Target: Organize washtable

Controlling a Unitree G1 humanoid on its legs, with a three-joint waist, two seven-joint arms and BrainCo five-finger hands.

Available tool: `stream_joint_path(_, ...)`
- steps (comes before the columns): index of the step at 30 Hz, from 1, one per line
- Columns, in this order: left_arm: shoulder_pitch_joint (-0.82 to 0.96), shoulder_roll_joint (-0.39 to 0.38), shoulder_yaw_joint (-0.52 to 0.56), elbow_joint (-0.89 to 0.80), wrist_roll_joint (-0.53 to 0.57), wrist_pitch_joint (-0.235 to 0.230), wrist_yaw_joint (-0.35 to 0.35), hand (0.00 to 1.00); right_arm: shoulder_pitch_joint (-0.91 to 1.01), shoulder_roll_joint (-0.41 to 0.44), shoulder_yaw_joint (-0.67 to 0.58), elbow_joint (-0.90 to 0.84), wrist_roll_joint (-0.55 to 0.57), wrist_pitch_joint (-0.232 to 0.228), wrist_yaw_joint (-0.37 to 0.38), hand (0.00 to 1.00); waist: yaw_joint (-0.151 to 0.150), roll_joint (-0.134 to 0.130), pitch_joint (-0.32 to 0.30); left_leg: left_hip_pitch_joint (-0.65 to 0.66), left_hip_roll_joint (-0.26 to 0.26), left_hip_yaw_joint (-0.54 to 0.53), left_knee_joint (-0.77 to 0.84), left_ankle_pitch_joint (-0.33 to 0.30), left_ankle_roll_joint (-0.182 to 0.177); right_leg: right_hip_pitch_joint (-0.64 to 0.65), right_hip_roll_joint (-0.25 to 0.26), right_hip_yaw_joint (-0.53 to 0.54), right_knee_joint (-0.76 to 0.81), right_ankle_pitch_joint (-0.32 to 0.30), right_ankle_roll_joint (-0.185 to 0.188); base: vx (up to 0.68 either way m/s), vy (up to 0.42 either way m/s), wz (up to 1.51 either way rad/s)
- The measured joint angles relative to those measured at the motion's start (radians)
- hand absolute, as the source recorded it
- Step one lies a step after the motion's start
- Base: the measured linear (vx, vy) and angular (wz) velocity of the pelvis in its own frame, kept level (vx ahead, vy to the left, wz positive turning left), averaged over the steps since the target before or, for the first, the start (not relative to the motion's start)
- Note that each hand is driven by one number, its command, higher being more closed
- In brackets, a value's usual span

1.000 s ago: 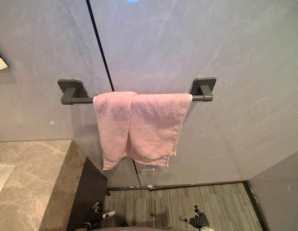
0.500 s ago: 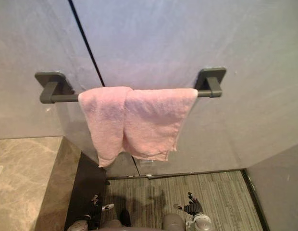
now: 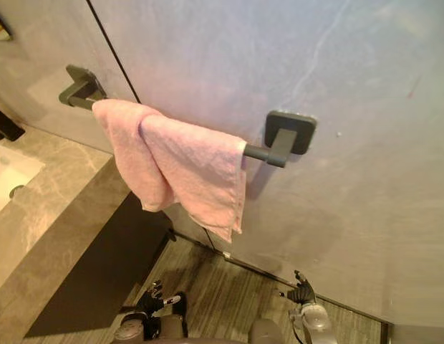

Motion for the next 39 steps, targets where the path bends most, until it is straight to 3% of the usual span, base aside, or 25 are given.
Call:
stream_joint_path(3,0.000,-0.002,-0.002,0.000,0.003,0.000,-0.002,0.00,0.005,0.009,-0.001,-0.003,0.000,0.000,0.002,0.00,-0.007,-0.002,0.002,0.080,-0.039,0.051,0.103,-0.144,0.031,0.042,-0.008,-0.050,-0.055,0.039,0.000,-0.09,-0.031,0.48)
stream_joint_path(5,0.001,0.000,-0.005,-0.001,0.004,0.001,-0.002,0.00,0.022,0.008,-0.004,-0.008,0.000,0.001,0.003,0.00,-0.025,0.014,-0.006,0.138,-0.036,0.108,0.037,-0.168,0.054,0.067,-0.010,-0.093,-0.079,0.051,0.013,-0.06,0.054,0.64)
stream_joint_path(6,0.000,0.003,-0.009,-0.002,0.005,0.001,-0.002,0.00,0.025,0.009,-0.009,-0.008,0.000,0.001,0.004,0.00,-0.029,0.020,-0.011,0.154,-0.037,0.126,-0.013,-0.162,0.060,0.071,-0.009,-0.103,-0.089,0.056,0.021,-0.08,0.091,0.68)
stream_joint_path(7,-0.002,0.017,-0.026,-0.010,0.007,0.002,-0.002,0.00,0.032,0.021,-0.011,-0.009,0.000,0.009,0.006,0.00,-0.029,0.014,-0.019,0.189,-0.053,0.139,-0.122,-0.121,0.088,0.085,-0.011,-0.119,-0.140,0.083,0.034,-0.10,0.095,0.42)
stream_joint_path(10,0.005,0.046,-0.036,-0.021,0.023,0.005,-0.001,0.00,0.041,0.046,-0.022,-0.008,0.004,0.011,0.004,0.00,-0.027,0.011,-0.038,0.240,-0.082,0.111,-0.312,0.003,0.102,0.124,-0.006,-0.146,-0.266,0.162,0.046,-0.10,0.079,0.31)
stream_joint_path(13,0.019,0.052,-0.036,-0.018,0.025,0.011,-0.001,0.00,0.041,0.052,-0.022,0.012,0.022,0.012,0.004,0.00,-0.026,0.011,-0.039,0.283,-0.091,0.105,-0.385,0.047,0.113,0.142,-0.007,-0.153,-0.276,0.170,0.050,-0.11,0.053,0.15)
stream_joint_path(22,0.059,0.054,-0.035,0.044,0.088,0.025,-0.003,0.00,0.062,0.070,-0.021,0.070,0.027,0.016,0.004,0.00,-0.026,0.008,-0.041,0.301,-0.103,0.079,-0.400,0.061,0.124,0.180,0.006,-0.154,-0.313,0.195,0.057,-0.06,0.019,0.04)
stream_joint_path(39,0.047,0.046,-0.023,0.080,0.090,0.024,-0.020,0.00,0.035,0.072,-0.050,0.179,0.083,0.015,0.008,0.00,-0.024,-0.003,-0.043,0.312,-0.090,0.062,-0.401,0.051,0.113,0.229,0.023,-0.172,-0.348,0.190,0.049,0.01,-0.002,0.02)
